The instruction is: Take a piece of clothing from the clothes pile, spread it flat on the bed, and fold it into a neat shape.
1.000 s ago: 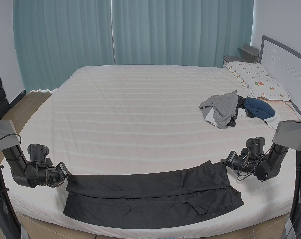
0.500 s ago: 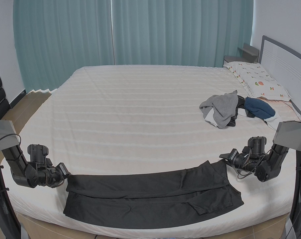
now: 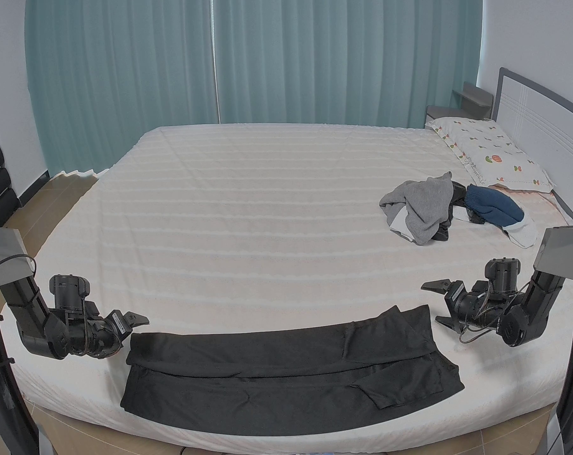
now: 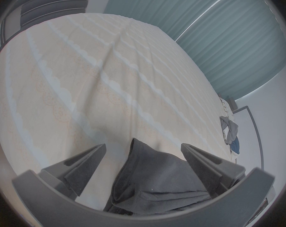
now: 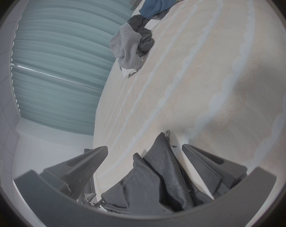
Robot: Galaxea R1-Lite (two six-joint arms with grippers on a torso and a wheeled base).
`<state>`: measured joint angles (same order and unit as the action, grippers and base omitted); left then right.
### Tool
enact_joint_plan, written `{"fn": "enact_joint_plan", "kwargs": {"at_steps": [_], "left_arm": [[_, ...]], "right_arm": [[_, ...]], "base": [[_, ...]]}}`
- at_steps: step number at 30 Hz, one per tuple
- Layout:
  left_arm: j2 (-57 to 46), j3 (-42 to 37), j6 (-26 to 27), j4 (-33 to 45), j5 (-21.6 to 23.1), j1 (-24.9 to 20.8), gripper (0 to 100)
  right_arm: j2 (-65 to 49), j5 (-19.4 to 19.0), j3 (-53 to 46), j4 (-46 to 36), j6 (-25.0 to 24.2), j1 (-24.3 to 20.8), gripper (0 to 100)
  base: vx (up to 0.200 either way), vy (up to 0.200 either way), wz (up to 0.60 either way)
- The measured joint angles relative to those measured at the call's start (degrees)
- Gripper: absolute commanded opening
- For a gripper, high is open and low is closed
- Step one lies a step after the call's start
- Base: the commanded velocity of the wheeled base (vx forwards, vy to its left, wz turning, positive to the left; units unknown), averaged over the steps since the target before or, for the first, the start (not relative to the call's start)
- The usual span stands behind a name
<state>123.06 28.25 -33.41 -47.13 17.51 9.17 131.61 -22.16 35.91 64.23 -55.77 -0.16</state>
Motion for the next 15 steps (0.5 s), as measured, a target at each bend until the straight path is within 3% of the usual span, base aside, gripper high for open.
{"fn": "enact_joint_plan", "kwargs": {"at_steps": [7,15], "left_arm": [[-1.07,-1.38,0.22,-0.11,0.3,-0.16,100],[-1.32,-2.07,-0.66,-0.05,0.17,-0.96,100]], "right_arm": [[-0.4,-0.48,-2.57,2.28,-0.15,0.16,100],[-0.46,-0.48,-3.23,2.57,-1.4,0.18,100]], "base": [[-0.2,0.0,0.0],[0.0,0.0,0.0]]}}
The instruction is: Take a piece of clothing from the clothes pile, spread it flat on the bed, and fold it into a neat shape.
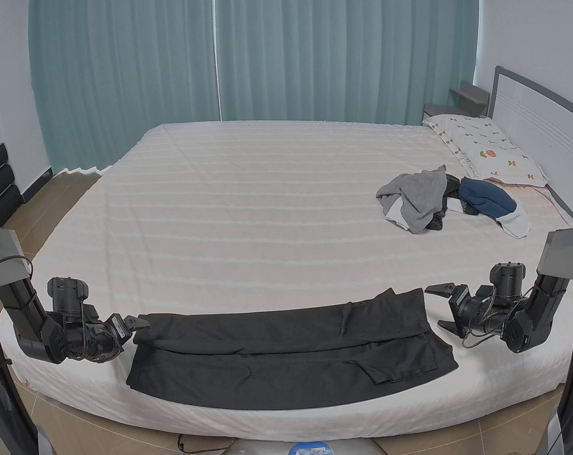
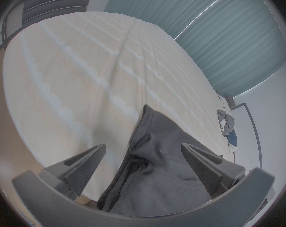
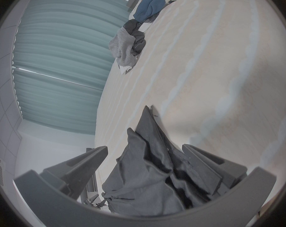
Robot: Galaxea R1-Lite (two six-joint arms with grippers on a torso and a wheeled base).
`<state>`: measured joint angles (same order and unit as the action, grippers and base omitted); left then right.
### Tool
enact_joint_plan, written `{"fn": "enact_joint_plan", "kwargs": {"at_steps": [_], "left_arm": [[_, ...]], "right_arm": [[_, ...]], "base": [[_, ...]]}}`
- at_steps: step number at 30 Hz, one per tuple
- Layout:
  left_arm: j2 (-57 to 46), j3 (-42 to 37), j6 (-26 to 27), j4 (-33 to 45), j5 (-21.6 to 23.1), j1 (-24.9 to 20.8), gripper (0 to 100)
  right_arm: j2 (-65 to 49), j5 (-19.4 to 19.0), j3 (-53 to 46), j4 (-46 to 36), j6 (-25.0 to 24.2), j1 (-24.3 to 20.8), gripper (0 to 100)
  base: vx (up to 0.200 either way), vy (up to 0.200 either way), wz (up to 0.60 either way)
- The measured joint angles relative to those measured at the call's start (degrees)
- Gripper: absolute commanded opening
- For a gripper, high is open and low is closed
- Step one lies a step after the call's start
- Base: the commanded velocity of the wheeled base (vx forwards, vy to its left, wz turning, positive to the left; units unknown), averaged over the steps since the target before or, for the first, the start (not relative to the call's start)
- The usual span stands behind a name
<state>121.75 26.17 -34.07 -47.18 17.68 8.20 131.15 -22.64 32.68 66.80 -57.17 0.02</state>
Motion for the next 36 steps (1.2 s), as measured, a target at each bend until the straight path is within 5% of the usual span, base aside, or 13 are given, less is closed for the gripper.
{"fn": "enact_joint_plan", "kwargs": {"at_steps": [10,11,26,36], "left_arm": [[0.68,3.36,-6.9,0.24,-0.88,-2.15,100],[0.94,4.11,-7.09,0.24,-1.17,-2.4,0],[2.38,6.1,-7.31,0.29,-6.11,-3.15,0],[-1.1,5.91,-10.53,-0.01,-7.58,-3.06,0]], "right_arm": [[-0.05,0.06,-0.39,1.1,-0.02,-0.12,100],[-0.05,0.06,-0.52,1.32,-0.02,-0.21,100],[-1.49,1.73,-2.36,1.73,0.2,-2.0,100],[-8.44,7.09,-4.68,-5.06,0.2,-8.53,100]], "base": [[0.0,0.0,0.0],[0.0,0.0,0.0],[0.0,0.0,0.0],[0.0,0.0,0.0]]}}
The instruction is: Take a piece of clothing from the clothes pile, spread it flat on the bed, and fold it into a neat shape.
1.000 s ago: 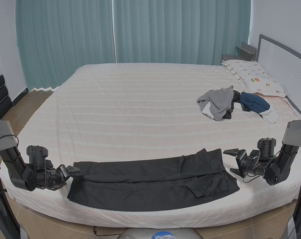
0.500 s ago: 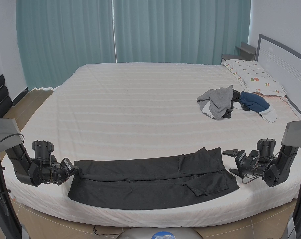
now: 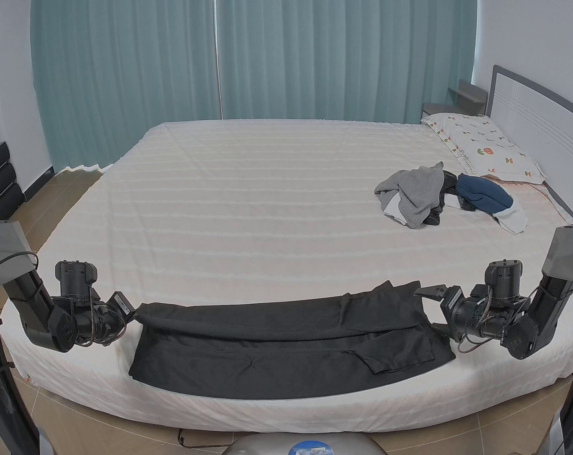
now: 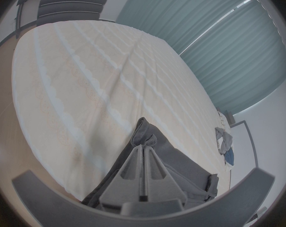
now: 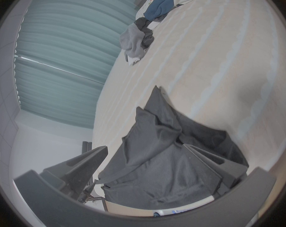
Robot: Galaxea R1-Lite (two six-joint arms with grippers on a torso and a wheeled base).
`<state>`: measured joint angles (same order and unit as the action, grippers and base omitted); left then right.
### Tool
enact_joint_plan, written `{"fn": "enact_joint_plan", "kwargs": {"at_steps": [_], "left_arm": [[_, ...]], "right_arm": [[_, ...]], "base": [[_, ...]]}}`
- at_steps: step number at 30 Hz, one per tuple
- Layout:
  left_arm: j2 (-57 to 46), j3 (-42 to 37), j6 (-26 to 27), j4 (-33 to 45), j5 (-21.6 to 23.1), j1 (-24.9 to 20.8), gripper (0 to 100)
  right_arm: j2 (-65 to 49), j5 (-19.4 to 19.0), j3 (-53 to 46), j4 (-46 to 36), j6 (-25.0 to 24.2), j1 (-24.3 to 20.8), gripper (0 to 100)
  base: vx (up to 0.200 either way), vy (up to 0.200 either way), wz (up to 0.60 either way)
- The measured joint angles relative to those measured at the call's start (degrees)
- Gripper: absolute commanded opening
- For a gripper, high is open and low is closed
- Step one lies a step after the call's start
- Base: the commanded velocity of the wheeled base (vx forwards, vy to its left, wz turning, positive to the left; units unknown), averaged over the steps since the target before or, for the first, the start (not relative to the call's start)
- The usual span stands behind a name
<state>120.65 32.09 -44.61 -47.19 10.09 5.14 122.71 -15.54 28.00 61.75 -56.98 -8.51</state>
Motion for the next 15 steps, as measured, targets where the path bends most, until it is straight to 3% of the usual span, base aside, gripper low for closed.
{"fn": "enact_joint_plan", "kwargs": {"at_steps": [8,15], "left_arm": [[-0.65,-0.06,-0.17,-0.02,-0.06,0.02,0],[-0.65,-0.5,-0.01,-0.07,-0.09,0.06,0]], "right_arm": [[-2.82,2.0,0.28,-3.15,-1.01,-4.46,100],[-2.95,3.89,1.1,-4.97,-1.69,-5.0,100]], "base": [[0.0,0.0,0.0],[0.0,0.0,0.0]]}}
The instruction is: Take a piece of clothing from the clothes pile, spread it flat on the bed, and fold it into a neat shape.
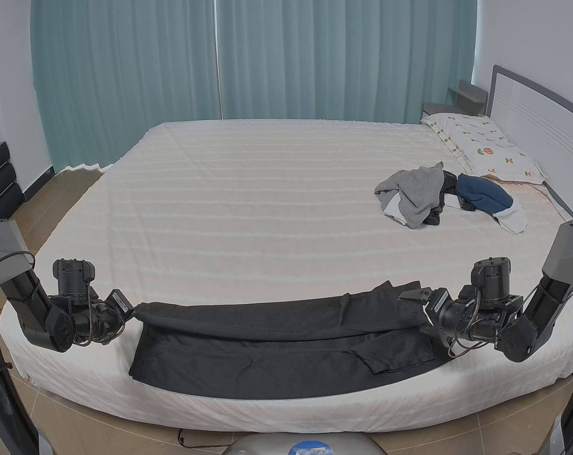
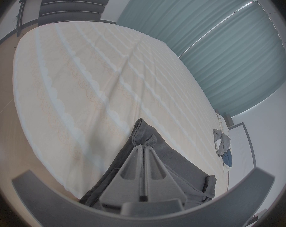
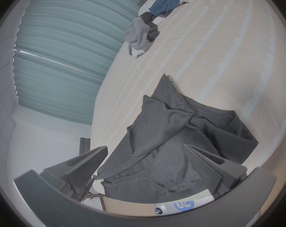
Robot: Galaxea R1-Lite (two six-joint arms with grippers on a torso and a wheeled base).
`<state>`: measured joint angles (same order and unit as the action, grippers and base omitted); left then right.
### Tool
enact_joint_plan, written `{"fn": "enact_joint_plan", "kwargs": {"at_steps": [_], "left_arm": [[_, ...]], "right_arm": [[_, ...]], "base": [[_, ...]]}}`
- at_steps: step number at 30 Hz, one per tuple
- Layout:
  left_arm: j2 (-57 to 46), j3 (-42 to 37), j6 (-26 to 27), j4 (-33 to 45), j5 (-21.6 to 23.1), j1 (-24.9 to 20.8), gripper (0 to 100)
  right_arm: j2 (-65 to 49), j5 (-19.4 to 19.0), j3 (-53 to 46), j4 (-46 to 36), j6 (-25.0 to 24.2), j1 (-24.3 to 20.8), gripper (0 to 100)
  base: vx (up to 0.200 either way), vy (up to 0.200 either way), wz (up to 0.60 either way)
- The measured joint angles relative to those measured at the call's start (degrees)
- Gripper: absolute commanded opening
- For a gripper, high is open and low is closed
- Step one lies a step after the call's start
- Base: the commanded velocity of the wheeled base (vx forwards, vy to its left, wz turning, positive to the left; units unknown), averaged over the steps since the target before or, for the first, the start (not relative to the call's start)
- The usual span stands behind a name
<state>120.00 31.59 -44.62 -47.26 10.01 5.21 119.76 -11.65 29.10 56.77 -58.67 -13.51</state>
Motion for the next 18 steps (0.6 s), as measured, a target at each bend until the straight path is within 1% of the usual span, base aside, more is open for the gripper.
{"fn": "enact_joint_plan", "kwargs": {"at_steps": [7,9,13,18], "left_arm": [[0.01,-0.02,-0.07,0.0,0.0,-0.11,0],[0.04,-0.02,-0.1,0.0,0.0,-0.11,0],[0.23,0.07,-0.1,0.0,0.0,-0.2,0],[0.48,0.2,-0.02,0.0,-0.02,-0.22,0]], "right_arm": [[0.46,0.68,2.21,-6.14,-0.41,-0.13,100],[0.8,0.96,2.88,-6.83,-0.56,-0.32,100],[2.71,3.83,5.0,-7.31,-1.79,-0.57,100],[4.9,5.01,7.53,-7.47,-3.32,-0.74,100]], "base": [[0.0,0.0,0.0],[0.0,0.0,0.0],[0.0,0.0,0.0],[0.0,0.0,0.0]]}}
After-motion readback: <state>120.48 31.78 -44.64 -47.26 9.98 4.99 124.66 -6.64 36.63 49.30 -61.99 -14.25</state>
